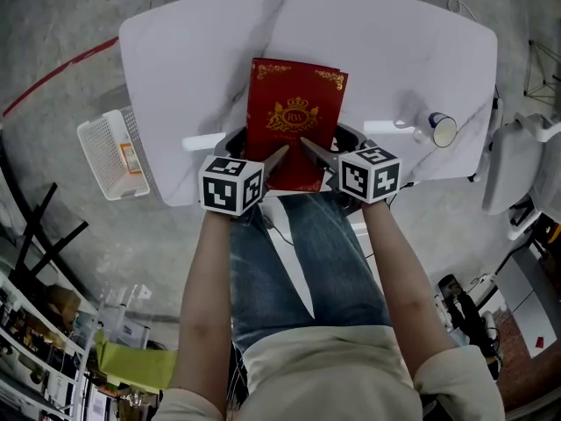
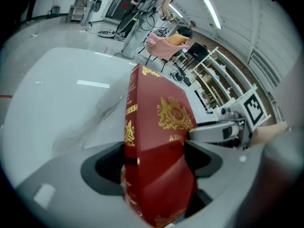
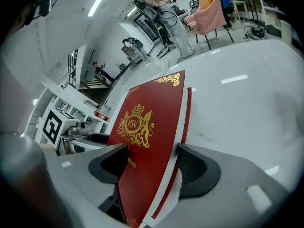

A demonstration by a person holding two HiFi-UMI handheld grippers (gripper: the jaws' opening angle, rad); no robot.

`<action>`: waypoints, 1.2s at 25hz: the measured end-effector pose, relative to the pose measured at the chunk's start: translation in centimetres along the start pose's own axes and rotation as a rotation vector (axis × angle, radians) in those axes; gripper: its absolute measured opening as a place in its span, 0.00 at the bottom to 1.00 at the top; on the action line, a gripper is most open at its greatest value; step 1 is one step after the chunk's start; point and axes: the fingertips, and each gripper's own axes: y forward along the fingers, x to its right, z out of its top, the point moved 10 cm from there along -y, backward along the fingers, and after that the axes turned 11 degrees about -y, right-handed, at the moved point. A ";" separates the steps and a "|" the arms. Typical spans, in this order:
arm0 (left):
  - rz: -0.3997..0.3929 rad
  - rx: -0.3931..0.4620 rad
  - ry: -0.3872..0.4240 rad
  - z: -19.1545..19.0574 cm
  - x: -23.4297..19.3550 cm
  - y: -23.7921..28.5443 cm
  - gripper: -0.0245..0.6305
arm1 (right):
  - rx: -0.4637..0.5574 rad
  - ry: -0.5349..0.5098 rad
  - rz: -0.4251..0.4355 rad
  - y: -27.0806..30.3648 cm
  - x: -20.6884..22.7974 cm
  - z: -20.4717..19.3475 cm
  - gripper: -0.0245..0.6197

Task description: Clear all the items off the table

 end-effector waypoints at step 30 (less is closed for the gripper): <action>0.028 0.247 -0.176 -1.2 -5.3 -8.8 0.64 | -0.004 -0.250 0.072 3.6 -8.8 6.2 0.54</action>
